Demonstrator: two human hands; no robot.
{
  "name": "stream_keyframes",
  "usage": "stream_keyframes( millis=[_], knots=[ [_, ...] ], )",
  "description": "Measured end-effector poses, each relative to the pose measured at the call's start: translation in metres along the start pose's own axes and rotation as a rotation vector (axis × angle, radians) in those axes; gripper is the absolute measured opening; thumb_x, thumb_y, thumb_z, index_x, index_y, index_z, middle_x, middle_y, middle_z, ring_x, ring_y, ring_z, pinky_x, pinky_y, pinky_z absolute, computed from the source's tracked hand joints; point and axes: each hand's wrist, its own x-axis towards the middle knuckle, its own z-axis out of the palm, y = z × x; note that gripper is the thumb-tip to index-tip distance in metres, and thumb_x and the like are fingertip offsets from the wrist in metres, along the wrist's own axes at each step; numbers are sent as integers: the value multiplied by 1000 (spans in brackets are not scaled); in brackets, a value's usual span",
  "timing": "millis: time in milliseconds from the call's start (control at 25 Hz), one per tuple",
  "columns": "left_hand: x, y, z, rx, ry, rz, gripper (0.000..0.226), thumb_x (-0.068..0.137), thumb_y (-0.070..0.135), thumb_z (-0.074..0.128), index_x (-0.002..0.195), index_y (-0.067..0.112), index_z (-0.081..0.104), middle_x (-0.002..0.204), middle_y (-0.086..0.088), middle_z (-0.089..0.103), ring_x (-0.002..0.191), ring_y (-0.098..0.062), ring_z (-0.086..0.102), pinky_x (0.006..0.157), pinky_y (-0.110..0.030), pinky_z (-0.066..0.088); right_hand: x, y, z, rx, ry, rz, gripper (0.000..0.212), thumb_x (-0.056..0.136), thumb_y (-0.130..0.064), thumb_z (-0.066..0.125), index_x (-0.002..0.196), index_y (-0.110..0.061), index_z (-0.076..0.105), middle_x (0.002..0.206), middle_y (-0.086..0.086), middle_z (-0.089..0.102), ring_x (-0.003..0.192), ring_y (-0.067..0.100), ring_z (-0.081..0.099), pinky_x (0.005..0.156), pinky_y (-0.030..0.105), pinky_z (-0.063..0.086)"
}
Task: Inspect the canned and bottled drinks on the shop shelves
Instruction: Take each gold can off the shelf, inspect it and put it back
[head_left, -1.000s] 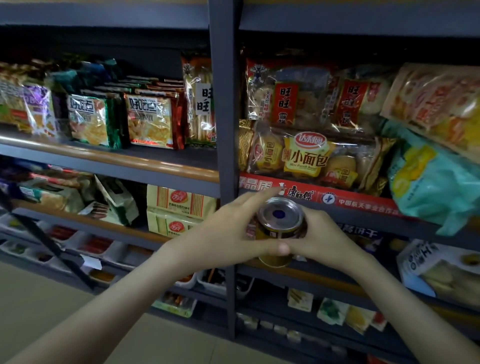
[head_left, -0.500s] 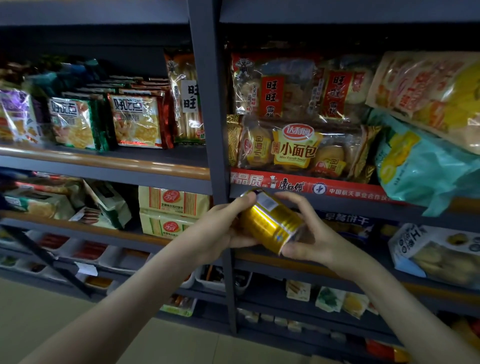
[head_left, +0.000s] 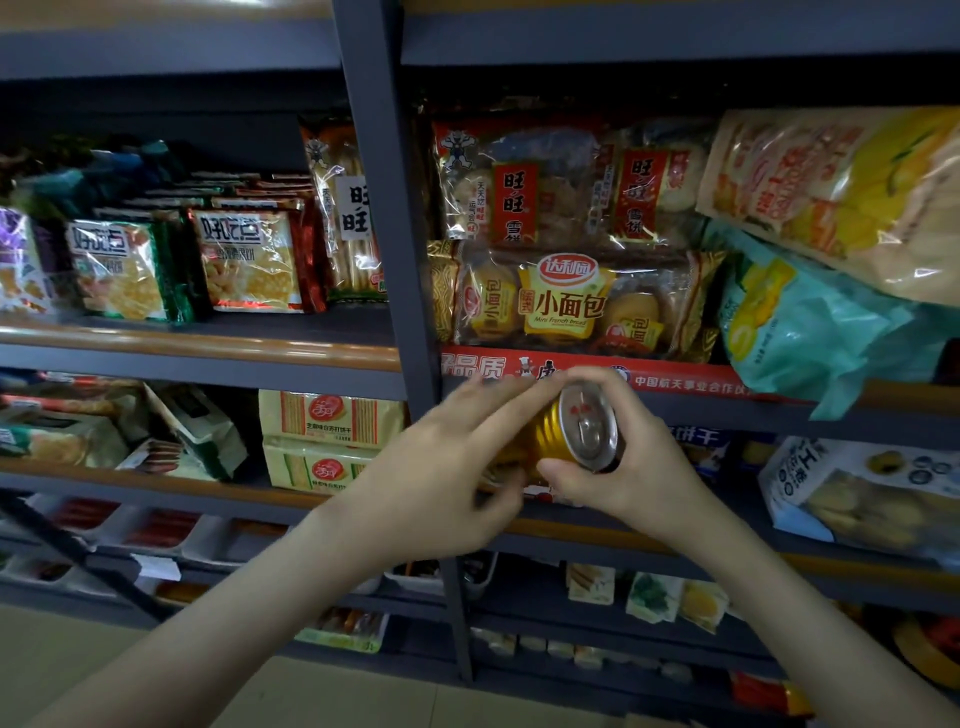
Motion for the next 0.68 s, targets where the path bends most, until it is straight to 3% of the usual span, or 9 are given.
stream_keyframes(
  millis=[80, 120, 240, 360, 440, 520, 600, 680],
  knots=[
    [7, 5, 3, 85, 2, -63, 91, 83, 36, 70, 153, 24, 13, 146, -2, 45, 127, -22, 50, 96, -35, 49, 5, -4, 0, 26, 47, 11, 62, 64, -43, 79, 116, -40, 46, 107, -30, 59, 102, -4, 60, 77, 15, 50],
    [12, 7, 3, 25, 62, -155, 92, 80, 42, 73, 151, 25, 17, 140, 1, 50, 121, -19, 55, 91, -31, 51, 8, -5, -1, 54, 71, 9, 63, 64, -44, 79, 118, -40, 46, 109, -29, 59, 104, -3, 59, 80, 18, 51],
    [23, 11, -4, -415, 153, -433, 89, 65, 58, 75, 140, 29, 36, 116, 16, 61, 105, -2, 61, 88, -17, 52, 14, -2, -7, 131, 90, 9, 69, 66, -58, 76, 126, -41, 46, 122, -18, 61, 117, 6, 57, 96, 33, 50],
    [34, 6, -18, -569, 128, -519, 82, 57, 59, 75, 129, 31, 47, 108, 13, 67, 99, -1, 65, 90, -30, 55, 21, -11, -18, 24, 39, 29, 56, 76, -61, 65, 125, -46, 43, 128, -10, 59, 122, 7, 53, 103, 43, 45],
    [44, 11, -38, -512, 138, -459, 82, 59, 56, 78, 131, 30, 48, 108, 13, 68, 97, 0, 65, 90, -31, 55, 31, -36, -31, -76, 25, 1, 58, 74, -56, 62, 127, -45, 41, 125, -15, 57, 120, 0, 52, 103, 38, 45],
    [56, 18, -63, -315, 200, -358, 89, 62, 55, 79, 139, 28, 43, 112, 13, 66, 99, -2, 64, 88, -26, 54, 46, -77, -49, -168, 37, -84, 70, 67, -59, 61, 132, -40, 41, 121, -23, 55, 115, -8, 52, 99, 24, 46],
    [70, 30, -89, 11, 351, -215, 95, 64, 61, 72, 144, 24, 37, 115, 7, 67, 98, -10, 66, 81, -22, 53, 65, -127, -65, -344, 20, -170, 77, 61, -67, 58, 133, -43, 40, 115, -29, 52, 107, -13, 52, 86, 10, 46],
    [89, 41, -116, 231, 550, -95, 95, 66, 69, 64, 144, 22, 37, 115, 4, 67, 95, -15, 67, 71, -17, 45, 87, -177, -84, -512, -22, -250, 68, 61, -68, 57, 124, -46, 46, 110, -30, 54, 102, -14, 52, 76, 7, 47]
  ],
)
